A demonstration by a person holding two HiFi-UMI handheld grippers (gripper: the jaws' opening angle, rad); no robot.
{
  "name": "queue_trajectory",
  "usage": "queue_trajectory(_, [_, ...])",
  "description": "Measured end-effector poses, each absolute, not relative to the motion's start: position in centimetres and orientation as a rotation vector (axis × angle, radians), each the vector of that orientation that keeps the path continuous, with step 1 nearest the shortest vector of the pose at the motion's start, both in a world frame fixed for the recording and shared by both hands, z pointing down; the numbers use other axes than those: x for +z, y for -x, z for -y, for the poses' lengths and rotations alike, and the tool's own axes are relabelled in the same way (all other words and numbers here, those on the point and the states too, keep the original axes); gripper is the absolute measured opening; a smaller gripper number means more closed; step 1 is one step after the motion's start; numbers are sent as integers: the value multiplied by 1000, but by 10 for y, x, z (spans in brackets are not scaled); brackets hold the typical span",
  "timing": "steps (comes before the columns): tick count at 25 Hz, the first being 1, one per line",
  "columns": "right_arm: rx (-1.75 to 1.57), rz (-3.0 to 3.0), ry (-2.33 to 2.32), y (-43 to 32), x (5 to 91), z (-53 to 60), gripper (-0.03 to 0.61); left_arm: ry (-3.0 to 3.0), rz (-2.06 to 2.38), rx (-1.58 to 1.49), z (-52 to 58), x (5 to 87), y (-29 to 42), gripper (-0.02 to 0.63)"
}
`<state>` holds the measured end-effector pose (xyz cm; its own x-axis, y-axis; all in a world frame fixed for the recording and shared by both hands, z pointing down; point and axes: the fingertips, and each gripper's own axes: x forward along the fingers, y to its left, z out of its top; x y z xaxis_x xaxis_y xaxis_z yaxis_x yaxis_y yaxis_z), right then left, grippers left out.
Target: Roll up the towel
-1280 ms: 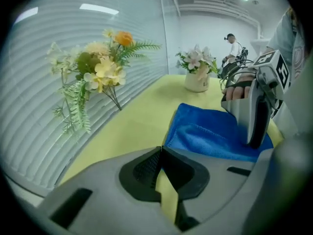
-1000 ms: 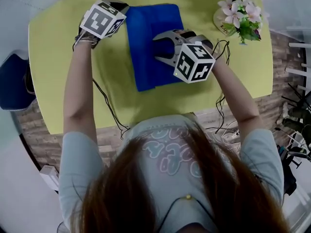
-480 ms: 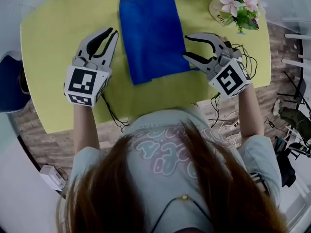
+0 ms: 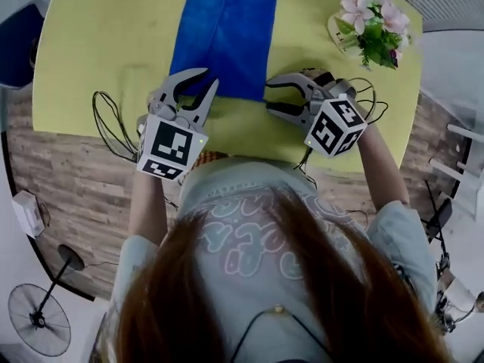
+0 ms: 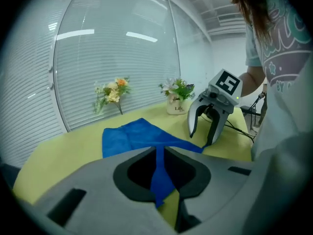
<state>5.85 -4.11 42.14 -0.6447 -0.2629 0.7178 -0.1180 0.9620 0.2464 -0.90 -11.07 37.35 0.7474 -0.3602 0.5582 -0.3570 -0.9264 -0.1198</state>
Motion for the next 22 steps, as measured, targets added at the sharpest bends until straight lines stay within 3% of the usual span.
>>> queue_trajectory(8, [-336, 2352, -77, -58, 424, 22, 192, 2918, -793, -970, 43, 393, -30, 18])
queue_trajectory(13, [-417, 2382, -175, -64, 419, 38, 31, 2931, -915, -924, 39, 393, -36, 18])
queue_trajectory(18, [-412, 2476, -218, -61, 402, 43, 15, 2849, -940, -1007, 38, 402, -32, 24])
queue_trajectory(22, [-461, 2484, -210, -54, 395, 46, 15, 2773, -904, -1072, 41, 409, -38, 79])
